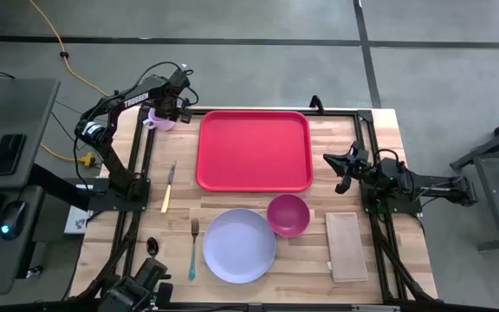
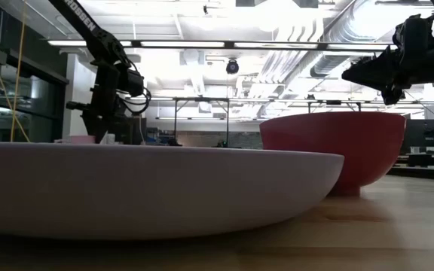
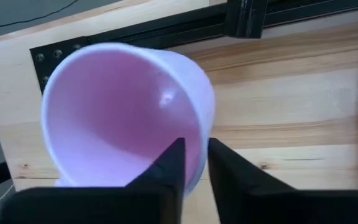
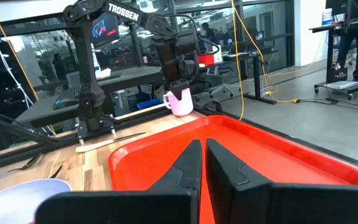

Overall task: Set up tray
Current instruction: Put the pink mug on the orange serving tray

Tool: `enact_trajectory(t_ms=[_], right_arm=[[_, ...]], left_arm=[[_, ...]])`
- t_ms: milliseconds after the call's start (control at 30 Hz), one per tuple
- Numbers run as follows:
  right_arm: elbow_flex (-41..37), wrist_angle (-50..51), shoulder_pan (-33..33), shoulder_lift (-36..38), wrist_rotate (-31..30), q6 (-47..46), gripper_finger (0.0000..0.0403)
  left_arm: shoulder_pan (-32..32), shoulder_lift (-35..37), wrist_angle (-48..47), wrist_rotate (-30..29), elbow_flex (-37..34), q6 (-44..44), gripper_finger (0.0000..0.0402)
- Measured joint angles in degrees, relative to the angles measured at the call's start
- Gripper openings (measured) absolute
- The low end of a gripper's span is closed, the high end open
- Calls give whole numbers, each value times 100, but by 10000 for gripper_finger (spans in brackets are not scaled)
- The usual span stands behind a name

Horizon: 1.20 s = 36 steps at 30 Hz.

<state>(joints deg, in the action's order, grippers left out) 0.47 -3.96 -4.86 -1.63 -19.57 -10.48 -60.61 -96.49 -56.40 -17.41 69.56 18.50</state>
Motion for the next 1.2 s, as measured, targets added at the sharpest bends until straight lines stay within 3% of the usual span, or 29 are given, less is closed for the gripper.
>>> enact_trajectory(t_ms=[167, 333, 667, 900, 1200], right_arm=[[0, -3, 0, 0, 0, 0, 0], [0, -3, 0, 0, -1, 0, 0], [0, -7, 0, 0, -2, -2, 0], [0, -10, 0, 0, -2, -2, 0], [0, -10, 0, 0, -2, -22, 0]], left_arm=[[8, 11, -1, 93, 7, -22, 17], [3, 11, -53, 146, 7, -22, 29], [75, 44, -726, 639, 119, 46, 14], [540, 46, -1461, 667, 795, 23, 14], [1460, 48, -1525, 1070, 1801, 129, 14]])
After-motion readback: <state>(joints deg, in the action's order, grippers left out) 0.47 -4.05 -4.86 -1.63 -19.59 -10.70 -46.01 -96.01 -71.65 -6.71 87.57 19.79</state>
